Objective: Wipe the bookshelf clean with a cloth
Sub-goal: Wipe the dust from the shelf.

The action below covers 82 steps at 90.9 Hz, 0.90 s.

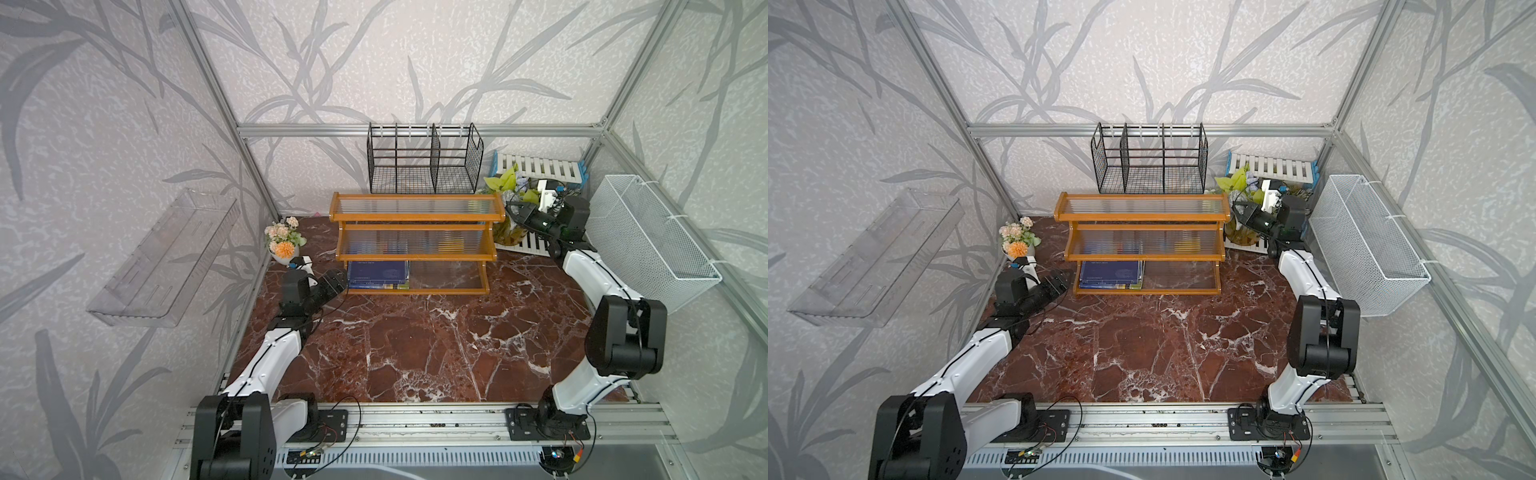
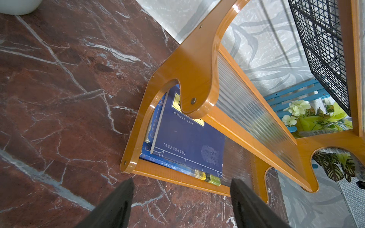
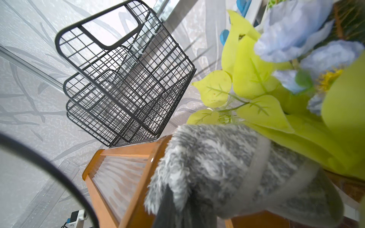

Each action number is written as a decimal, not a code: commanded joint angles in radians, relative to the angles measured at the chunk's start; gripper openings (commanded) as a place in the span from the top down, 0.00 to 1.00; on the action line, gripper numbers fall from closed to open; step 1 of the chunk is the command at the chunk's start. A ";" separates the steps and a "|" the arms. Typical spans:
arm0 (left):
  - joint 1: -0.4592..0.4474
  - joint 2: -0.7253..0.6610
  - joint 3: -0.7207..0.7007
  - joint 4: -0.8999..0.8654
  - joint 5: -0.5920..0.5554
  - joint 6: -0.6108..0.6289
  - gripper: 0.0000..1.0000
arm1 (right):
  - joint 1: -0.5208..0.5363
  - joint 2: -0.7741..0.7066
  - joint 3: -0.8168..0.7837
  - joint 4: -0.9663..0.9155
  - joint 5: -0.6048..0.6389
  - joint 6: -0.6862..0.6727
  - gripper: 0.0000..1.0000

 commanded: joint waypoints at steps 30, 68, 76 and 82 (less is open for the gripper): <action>-0.030 -0.027 0.019 0.014 -0.026 -0.006 0.19 | 0.047 0.083 0.064 0.054 0.015 -0.008 1.00; -0.031 -0.026 0.012 0.034 -0.017 -0.011 0.19 | 0.049 -0.235 -0.118 -0.001 -0.002 -0.036 1.00; -0.031 -0.033 0.006 0.037 -0.012 -0.014 0.19 | 0.049 -0.281 -0.131 -0.036 -0.004 -0.045 1.00; -0.031 -0.039 0.005 0.034 -0.009 -0.015 0.18 | 0.048 -0.321 -0.135 -0.076 -0.003 -0.058 1.00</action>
